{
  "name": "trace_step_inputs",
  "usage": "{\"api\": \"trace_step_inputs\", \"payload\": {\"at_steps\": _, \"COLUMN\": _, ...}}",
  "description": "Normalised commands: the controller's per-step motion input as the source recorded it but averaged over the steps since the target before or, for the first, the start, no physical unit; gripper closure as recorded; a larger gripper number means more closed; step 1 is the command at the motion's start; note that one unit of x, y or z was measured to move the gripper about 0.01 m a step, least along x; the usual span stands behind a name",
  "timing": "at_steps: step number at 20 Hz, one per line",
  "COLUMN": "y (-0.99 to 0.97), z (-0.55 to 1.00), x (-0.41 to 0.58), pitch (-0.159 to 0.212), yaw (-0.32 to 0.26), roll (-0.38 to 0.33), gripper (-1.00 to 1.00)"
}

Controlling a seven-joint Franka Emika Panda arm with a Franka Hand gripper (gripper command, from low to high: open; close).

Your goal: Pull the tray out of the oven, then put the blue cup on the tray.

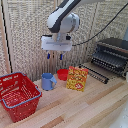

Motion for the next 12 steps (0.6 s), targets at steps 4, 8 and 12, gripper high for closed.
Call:
{"api": "trace_step_inputs", "payload": {"at_steps": 4, "y": 0.47, "z": -0.16, "x": -0.029, "pitch": 0.085, "yaw": 0.140, "roll": 0.064, "gripper": -1.00}}
{"api": "trace_step_inputs", "payload": {"at_steps": 8, "y": 0.61, "z": -0.13, "x": -0.041, "pitch": 0.126, "yaw": 0.107, "roll": 0.048, "gripper": -1.00}}
{"api": "trace_step_inputs", "payload": {"at_steps": 12, "y": 0.37, "z": -0.05, "x": -0.143, "pitch": 0.150, "yaw": 0.073, "roll": -0.010, "gripper": -1.00}}
